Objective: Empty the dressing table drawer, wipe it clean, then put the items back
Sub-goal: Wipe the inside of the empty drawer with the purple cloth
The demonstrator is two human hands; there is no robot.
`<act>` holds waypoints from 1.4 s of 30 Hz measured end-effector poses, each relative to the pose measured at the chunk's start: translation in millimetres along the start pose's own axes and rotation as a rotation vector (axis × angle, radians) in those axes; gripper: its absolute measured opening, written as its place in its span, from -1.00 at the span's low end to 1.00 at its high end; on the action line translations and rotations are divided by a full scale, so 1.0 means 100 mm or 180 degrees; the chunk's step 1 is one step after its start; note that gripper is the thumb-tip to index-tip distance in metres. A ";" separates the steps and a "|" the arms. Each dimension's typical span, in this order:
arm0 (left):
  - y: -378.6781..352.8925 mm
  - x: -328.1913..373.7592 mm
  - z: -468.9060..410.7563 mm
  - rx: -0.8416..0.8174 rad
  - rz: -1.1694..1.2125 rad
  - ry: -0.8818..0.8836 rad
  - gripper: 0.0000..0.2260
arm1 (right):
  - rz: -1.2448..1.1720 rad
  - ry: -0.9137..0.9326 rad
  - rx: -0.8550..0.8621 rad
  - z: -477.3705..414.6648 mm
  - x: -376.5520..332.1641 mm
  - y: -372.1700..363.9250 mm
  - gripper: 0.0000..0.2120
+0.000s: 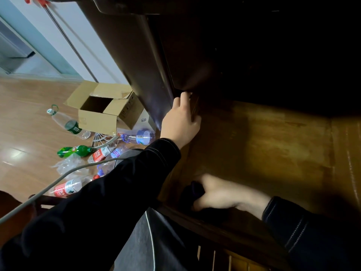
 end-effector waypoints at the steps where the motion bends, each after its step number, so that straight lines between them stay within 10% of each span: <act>1: 0.00 0.00 0.00 0.0016 -0.0001 -0.0004 -0.47 | -0.0322 0.0132 -0.0077 0.04 -0.01 0.04 -0.64; 32: -0.05 0.00 -0.02 0.0098 -0.0339 -0.0039 -0.41 | -0.0640 0.0932 -0.0196 0.21 -0.29 0.12 -0.67; 38: -0.04 0.02 -0.01 0.0099 -0.0382 -0.0067 -0.40 | 0.0061 0.1063 -0.1125 0.36 -0.23 0.31 -0.66; 42: -0.06 0.01 -0.01 0.0088 -0.0381 -0.0083 -0.39 | -0.0227 0.0989 -0.0383 0.23 -0.24 0.13 -0.68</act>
Point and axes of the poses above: each hand's wrist, its own z-axis away from the middle knuckle, its own y-axis out of the back of the hand, x = y × z, the point moved 4 cm from there along -z, towards the middle knuckle, and after that the axes turned 2 degrees about y, right-handed, at the moved point
